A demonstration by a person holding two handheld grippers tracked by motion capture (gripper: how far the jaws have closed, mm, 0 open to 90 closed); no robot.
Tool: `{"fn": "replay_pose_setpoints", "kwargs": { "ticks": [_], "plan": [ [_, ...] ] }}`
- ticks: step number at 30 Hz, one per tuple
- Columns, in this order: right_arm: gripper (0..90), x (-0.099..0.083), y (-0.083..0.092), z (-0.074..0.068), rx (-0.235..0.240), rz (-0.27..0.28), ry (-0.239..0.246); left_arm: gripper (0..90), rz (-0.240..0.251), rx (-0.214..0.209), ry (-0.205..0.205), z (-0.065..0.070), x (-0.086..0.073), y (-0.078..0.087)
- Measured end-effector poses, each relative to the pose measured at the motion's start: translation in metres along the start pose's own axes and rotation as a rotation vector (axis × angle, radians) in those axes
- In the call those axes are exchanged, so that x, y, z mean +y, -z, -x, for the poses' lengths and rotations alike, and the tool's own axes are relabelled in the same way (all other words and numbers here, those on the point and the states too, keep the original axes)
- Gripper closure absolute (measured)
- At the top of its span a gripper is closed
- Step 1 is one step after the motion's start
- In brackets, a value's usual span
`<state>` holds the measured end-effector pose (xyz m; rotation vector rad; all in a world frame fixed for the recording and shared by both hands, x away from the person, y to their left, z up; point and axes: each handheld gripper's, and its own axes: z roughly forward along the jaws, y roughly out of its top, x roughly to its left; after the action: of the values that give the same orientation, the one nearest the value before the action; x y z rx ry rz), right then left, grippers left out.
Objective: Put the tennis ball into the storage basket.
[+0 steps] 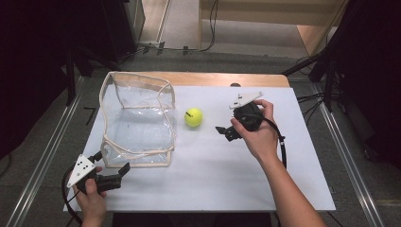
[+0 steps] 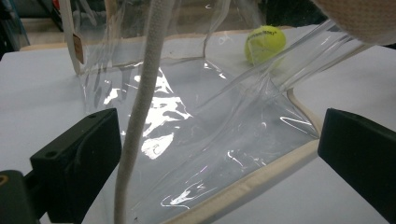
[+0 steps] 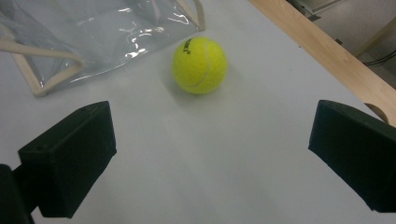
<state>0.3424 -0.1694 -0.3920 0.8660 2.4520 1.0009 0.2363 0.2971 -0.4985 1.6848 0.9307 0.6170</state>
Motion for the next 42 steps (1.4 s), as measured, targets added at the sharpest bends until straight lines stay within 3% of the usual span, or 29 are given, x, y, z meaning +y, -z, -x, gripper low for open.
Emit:
{"fn": "replay_pose_setpoints", "kwargs": {
  "ticks": [26,42],
  "plan": [
    [0.0,0.033,-0.034,0.001,0.080,-0.033,0.032,0.0,-0.006,0.000,-0.006,0.000,0.000,0.000],
    [0.0,0.052,-0.058,-0.006,0.111,-0.069,0.058,0.0,-0.006,-0.001,-0.005,0.000,0.000,0.000]
  ]
}}
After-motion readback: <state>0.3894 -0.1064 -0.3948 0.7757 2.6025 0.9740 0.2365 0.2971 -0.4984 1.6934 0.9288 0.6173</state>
